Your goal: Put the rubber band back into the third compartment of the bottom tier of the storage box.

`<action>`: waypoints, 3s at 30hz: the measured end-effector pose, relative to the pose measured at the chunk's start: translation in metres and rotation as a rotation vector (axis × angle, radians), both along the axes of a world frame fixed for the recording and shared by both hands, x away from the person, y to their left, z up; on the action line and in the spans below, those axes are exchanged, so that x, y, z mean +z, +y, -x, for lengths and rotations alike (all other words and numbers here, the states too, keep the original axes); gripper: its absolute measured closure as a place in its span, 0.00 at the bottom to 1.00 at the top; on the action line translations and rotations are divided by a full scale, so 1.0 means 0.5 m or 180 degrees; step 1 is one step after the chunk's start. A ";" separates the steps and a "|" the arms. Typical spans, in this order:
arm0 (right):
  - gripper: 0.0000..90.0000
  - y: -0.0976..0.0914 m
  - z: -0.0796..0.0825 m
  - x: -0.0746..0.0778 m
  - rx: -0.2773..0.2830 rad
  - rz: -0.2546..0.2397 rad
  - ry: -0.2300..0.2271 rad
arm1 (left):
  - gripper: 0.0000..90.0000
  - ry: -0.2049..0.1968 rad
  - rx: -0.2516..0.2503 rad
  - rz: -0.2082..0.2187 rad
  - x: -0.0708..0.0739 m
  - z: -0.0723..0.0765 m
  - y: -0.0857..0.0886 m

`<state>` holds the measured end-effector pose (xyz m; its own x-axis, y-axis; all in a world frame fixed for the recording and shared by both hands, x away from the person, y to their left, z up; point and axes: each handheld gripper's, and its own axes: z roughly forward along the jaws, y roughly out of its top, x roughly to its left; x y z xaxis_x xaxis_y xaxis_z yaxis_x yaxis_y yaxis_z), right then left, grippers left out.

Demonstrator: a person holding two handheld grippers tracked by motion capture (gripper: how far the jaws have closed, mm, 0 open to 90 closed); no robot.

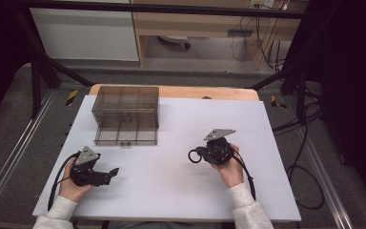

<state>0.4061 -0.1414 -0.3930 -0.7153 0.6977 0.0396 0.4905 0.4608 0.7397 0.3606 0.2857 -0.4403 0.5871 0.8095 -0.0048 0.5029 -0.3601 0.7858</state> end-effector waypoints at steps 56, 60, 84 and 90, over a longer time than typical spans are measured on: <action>0.96 0.133 -0.050 0.038 0.0171 -0.0008 -0.0138 | 0.06 0.0004 -0.0015 0.0000 0.000 0.000 0.000; 0.96 0.146 -0.055 0.038 0.0197 -0.0009 -0.0137 | 0.06 0.0001 -0.0019 0.0000 0.000 0.001 0.000; 0.96 0.208 -0.085 0.040 0.0241 0.0053 -0.0160 | 0.06 0.0005 -0.0031 0.0005 0.000 0.001 -0.001; 0.96 0.222 -0.093 0.041 0.0253 0.0038 -0.0154 | 0.06 0.0007 -0.0033 0.0006 0.000 0.001 -0.001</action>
